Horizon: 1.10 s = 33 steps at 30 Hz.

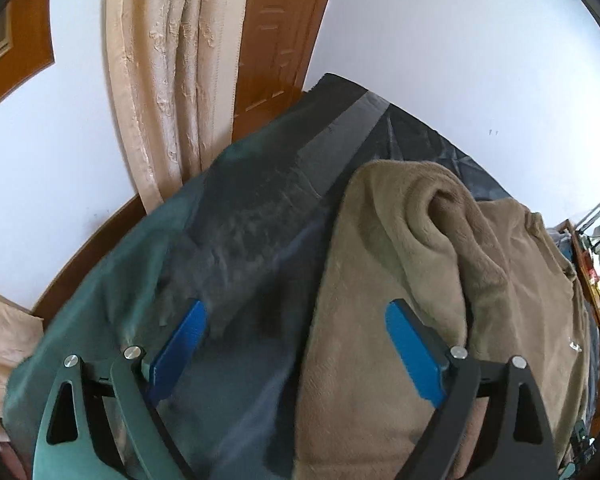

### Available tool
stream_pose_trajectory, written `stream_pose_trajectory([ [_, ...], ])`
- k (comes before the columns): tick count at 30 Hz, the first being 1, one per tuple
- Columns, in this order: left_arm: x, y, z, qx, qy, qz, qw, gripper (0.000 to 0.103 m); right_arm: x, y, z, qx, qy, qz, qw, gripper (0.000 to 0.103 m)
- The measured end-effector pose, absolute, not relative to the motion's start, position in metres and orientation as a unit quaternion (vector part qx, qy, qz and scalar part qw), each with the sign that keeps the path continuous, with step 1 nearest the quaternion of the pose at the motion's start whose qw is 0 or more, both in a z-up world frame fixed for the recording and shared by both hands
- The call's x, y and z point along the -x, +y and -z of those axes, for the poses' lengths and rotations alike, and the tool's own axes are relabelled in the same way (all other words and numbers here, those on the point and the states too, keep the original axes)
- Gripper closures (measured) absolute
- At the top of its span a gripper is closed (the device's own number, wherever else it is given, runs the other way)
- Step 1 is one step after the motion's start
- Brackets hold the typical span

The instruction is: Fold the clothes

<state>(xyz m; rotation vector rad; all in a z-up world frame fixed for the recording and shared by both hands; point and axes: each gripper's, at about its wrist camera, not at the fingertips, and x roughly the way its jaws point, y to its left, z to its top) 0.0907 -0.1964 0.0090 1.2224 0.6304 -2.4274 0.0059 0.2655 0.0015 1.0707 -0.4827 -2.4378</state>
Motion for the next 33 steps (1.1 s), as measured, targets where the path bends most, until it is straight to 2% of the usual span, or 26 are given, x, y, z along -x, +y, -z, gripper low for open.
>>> stream_pose_trajectory([
  [6,-0.078,-0.125,-0.029,-0.427,0.181,0.88,0.103,0.009,-0.018,0.275,-0.011,-0.368,-0.164,0.893,0.2,0.018],
  [8,-0.071,-0.092,-0.035,-0.429,0.166,0.886,0.062,0.006,-0.028,0.28,-0.018,-0.363,-0.145,0.9,0.193,0.018],
  [10,-0.062,-0.06,-0.038,-0.431,0.148,0.89,0.023,0.001,-0.039,0.287,-0.022,-0.36,-0.117,0.908,0.177,0.018],
  [17,-0.021,0.026,-0.028,-0.444,0.089,0.89,-0.057,0.001,-0.071,0.322,-0.022,-0.374,0.003,0.925,0.067,0.018],
  [21,-0.003,0.037,-0.023,-0.446,0.081,0.889,-0.066,0.001,-0.071,0.329,-0.015,-0.392,0.048,0.918,0.026,0.018],
  [29,0.012,0.003,0.008,-0.468,0.138,0.871,-0.056,0.001,-0.023,0.301,-0.01,-0.398,0.181,0.899,-0.022,0.018],
  [33,0.009,-0.001,0.008,-0.463,0.118,0.877,-0.052,0.001,0.008,0.302,-0.01,-0.391,0.244,0.885,-0.068,0.018],
])
